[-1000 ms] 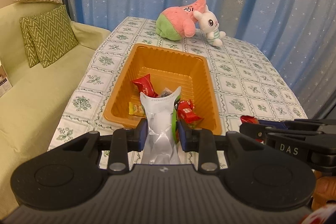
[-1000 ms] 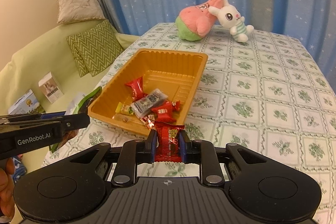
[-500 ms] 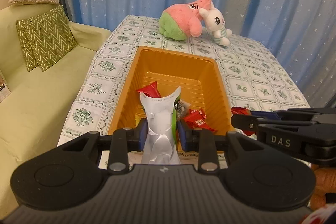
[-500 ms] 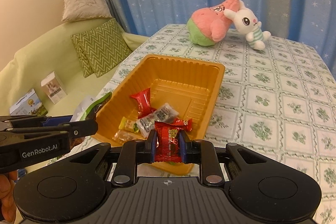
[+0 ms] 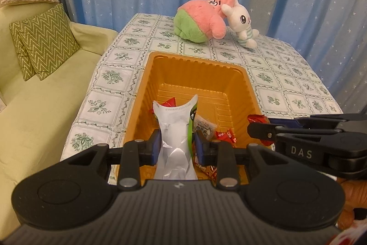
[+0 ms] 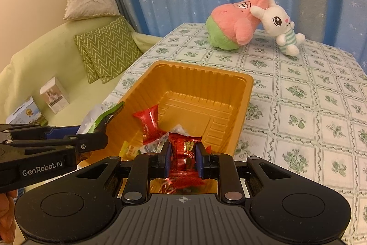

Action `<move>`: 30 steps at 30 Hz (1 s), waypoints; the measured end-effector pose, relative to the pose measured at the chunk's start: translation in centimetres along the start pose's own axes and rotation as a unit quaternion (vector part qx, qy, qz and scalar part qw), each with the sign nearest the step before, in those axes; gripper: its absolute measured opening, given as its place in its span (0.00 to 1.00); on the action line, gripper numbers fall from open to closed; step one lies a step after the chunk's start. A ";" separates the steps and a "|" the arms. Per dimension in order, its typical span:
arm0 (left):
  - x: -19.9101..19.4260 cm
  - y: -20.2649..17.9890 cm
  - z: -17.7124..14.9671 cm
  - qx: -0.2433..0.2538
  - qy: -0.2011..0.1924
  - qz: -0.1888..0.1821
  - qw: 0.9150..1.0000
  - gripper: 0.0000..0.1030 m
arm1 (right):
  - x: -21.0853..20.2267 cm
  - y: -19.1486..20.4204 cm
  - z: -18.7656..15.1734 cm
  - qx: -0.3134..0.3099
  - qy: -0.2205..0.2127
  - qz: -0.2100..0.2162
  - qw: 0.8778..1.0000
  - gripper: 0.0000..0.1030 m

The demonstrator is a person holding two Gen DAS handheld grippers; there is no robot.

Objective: Organize snacks
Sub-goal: 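Open the left gripper to drop the clear packet while the right gripper releases the red candy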

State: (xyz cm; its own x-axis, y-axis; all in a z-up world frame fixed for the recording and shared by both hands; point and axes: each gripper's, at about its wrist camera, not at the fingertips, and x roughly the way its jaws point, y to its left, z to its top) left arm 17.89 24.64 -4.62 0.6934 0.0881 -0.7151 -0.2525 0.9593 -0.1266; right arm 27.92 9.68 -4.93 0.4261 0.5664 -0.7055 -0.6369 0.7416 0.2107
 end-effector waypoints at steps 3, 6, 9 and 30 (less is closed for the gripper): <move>1.3 0.0 0.5 0.003 0.003 -0.003 1.000 0.27 | 0.9 -0.5 0.6 0.002 -0.002 0.001 1.000 0.22; 2.7 0.0 1.2 0.007 0.006 -0.004 1.000 0.27 | 1.9 -1.3 1.2 0.009 -0.001 -0.001 1.000 0.22; 4.0 0.1 1.8 0.009 0.008 -0.008 1.000 0.27 | 2.6 -2.0 1.7 0.014 -0.001 -0.005 1.000 0.22; 5.5 0.1 2.2 0.022 -0.008 -0.010 1.000 0.48 | 3.8 -4.3 2.6 0.042 -0.002 -0.008 0.999 0.22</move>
State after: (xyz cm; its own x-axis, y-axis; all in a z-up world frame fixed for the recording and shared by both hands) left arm 23.10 25.81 -7.05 0.7089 0.0721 -0.7016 -0.2079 0.9719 -0.1103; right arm 33.94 9.58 -6.77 0.4396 0.5551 -0.7061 -0.5737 0.7784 0.2547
